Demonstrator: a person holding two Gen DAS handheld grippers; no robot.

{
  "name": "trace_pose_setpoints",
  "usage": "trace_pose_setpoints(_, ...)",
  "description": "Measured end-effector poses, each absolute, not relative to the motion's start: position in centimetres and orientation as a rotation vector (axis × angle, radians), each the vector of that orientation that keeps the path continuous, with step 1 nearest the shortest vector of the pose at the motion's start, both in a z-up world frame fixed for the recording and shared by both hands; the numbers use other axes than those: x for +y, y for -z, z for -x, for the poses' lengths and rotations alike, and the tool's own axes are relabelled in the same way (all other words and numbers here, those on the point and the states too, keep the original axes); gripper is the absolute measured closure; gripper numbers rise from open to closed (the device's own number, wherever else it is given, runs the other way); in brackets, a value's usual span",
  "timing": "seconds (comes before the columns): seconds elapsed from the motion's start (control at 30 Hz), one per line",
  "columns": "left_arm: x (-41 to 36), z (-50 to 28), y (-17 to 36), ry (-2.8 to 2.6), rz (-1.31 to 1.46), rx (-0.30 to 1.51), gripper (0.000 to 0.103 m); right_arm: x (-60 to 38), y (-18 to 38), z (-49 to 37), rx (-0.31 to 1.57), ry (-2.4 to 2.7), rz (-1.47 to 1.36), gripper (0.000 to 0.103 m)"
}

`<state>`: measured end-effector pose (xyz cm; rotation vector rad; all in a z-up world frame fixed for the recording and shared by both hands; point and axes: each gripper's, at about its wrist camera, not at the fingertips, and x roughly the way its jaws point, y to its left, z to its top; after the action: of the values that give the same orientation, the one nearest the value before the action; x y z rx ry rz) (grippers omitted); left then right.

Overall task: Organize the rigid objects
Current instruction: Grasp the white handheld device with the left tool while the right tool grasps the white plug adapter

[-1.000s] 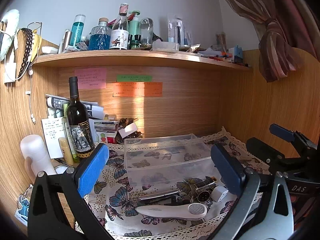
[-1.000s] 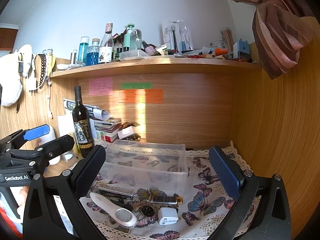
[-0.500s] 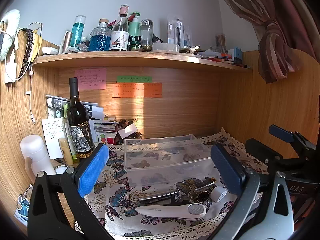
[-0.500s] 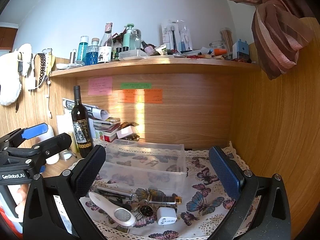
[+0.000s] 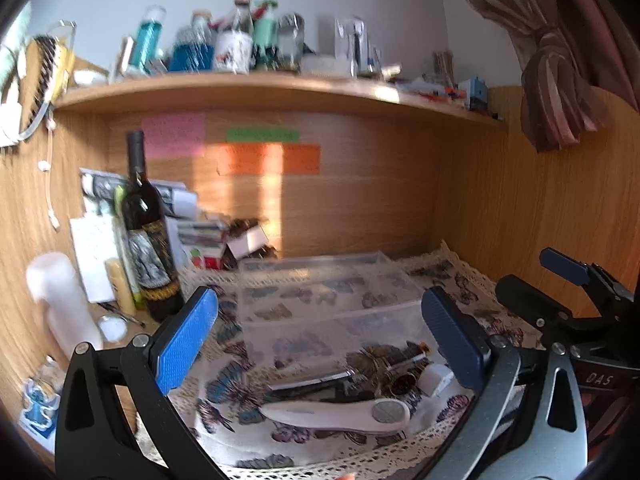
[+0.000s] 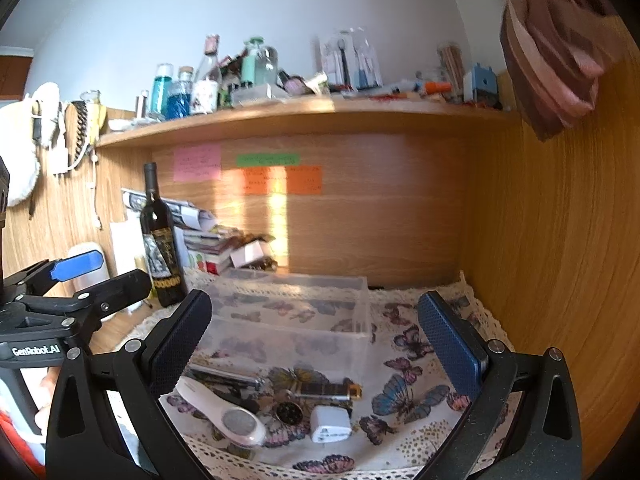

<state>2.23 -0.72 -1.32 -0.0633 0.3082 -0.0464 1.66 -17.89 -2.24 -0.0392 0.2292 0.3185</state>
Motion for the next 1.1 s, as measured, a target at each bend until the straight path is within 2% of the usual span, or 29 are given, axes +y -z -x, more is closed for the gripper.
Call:
trace_pose_setpoints(0.43, -5.3, -7.8, 9.4, 0.058, 0.022, 0.566, 0.000, -21.2, 8.1, -5.6, 0.470, -0.273, 0.027, 0.001)
trace_pose_setpoints(0.7, -6.7, -9.2, 13.2, -0.021, -0.043, 0.658, 0.000, -21.2, 10.9, -6.9, 0.577, -0.284, 0.044, 0.005)
trace_pose_setpoints(0.8, -5.7, -8.6, 13.5, -0.009, -0.020, 0.673, 0.000, -20.6, 11.5, -7.0, 0.594, -0.303, 0.059, 0.008)
trace_pose_setpoints(1.1, -1.0, -5.1, 13.6, -0.046, 0.004, 0.699, 0.000, -19.1, 13.2, -8.2, 0.662, -0.347, 0.065, 0.026)
